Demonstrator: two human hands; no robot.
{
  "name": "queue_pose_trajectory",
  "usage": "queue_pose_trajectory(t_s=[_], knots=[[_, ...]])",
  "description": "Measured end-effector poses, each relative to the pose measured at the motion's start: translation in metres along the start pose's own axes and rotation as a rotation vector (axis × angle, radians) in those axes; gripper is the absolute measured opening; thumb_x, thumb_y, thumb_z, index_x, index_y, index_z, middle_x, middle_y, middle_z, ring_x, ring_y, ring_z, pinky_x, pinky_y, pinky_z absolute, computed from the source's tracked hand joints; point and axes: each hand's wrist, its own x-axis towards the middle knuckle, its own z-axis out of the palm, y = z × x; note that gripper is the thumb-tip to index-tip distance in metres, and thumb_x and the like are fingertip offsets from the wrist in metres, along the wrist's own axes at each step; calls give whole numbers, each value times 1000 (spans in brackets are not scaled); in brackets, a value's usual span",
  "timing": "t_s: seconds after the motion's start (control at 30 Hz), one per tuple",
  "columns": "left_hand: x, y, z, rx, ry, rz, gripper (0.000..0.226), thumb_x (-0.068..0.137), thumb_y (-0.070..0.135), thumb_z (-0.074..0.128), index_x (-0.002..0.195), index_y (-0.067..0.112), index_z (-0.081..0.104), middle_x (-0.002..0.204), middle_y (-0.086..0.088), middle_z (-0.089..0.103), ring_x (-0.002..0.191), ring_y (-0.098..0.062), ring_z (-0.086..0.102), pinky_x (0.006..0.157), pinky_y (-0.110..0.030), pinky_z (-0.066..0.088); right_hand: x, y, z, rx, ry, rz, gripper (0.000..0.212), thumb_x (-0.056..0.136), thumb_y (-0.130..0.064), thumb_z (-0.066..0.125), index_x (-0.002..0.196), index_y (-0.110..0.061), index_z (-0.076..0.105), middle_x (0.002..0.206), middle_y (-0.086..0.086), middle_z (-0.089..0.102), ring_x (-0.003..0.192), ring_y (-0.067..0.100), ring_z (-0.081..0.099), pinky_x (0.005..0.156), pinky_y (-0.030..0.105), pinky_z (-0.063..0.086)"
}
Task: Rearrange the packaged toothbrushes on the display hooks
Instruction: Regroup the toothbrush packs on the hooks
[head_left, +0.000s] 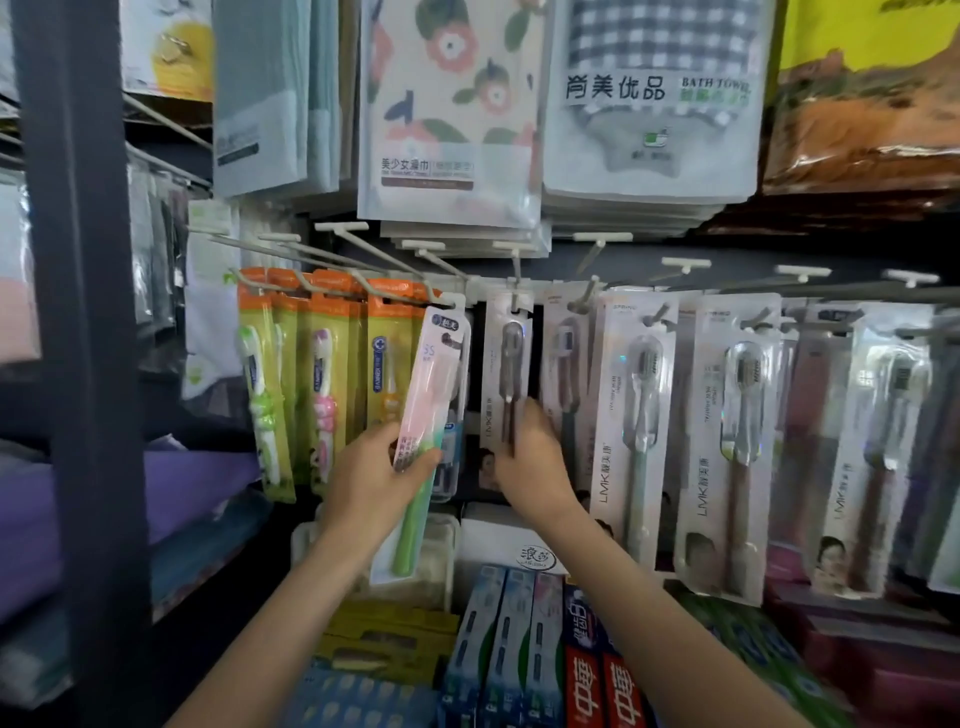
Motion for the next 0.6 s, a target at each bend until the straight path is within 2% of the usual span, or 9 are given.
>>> queue_pose_trajectory(t_s=[0.07, 0.17, 0.27, 0.33, 0.37, 0.43, 0.5, 0.53, 0.6], knots=[[-2, -8, -3, -23, 18, -9, 32, 83, 23, 66, 112, 10, 63, 101, 2, 64, 90, -13, 59, 75, -24, 42, 11, 0, 10, 35, 57, 68, 52, 88, 0, 48, 135, 2, 27, 133, 21, 39, 124, 33, 41, 103, 43, 37], [-4, -17, -4, -41, 7, -22, 32, 83, 23, 67, 111, 9, 64, 101, 0, 66, 92, -15, 60, 74, -24, 42, 22, -2, 18, 57, 144, 146, 54, 89, -7, 53, 135, -2, 27, 133, 19, 41, 125, 32, 41, 105, 40, 37], [-5, -21, -6, -39, 15, -13, 30, 83, 23, 66, 110, 10, 64, 95, 5, 64, 86, -12, 59, 67, -19, 39, 25, -3, 23, 57, 200, 109, 52, 87, -7, 56, 132, -4, 29, 124, 19, 49, 115, 33, 50, 97, 42, 44], [-5, -23, -8, -49, 31, 4, 29, 83, 23, 66, 110, 11, 64, 91, 10, 61, 84, -8, 57, 65, -15, 38, 20, -7, 26, 30, 216, 35, 57, 87, -4, 55, 135, -6, 26, 126, 20, 48, 112, 34, 52, 93, 44, 47], [-6, -23, -10, -53, 35, 11, 29, 83, 23, 66, 109, 11, 64, 90, 11, 61, 83, -7, 57, 66, -14, 39, 15, -10, 26, 8, 211, -4, 62, 87, -3, 54, 140, -7, 21, 131, 19, 44, 109, 32, 54, 90, 40, 49], [-6, -23, -13, -61, 30, 17, 28, 83, 24, 66, 108, 11, 64, 88, 11, 62, 82, -9, 59, 68, -19, 43, 6, -18, 23, -78, 182, -77, 74, 89, -2, 50, 147, -10, 4, 140, 15, 35, 93, 26, 58, 73, 34, 51], [-6, -23, -15, -78, 24, 23, 27, 82, 24, 67, 105, 10, 64, 86, 11, 63, 80, -8, 60, 71, -22, 47, -3, -27, 17, -238, 154, -146, 81, 90, -1, 48, 147, -10, -8, 142, 13, 31, 81, 21, 54, 61, 29, 44], [-6, -22, -16, -91, 25, 30, 27, 82, 23, 67, 105, 11, 64, 85, 15, 61, 80, -2, 58, 70, -18, 46, -7, -31, 12, -326, 132, -167, 81, 89, -2, 47, 147, -9, -9, 142, 14, 31, 81, 22, 54, 60, 28, 40], [-6, -19, -17, -107, 27, 45, 28, 82, 21, 67, 108, 11, 63, 85, 23, 56, 80, 7, 53, 68, -8, 40, -13, -38, 2, -494, 57, -179, 77, 89, -5, 46, 147, -6, -4, 139, 15, 34, 95, 29, 58, 63, 30, 39]])
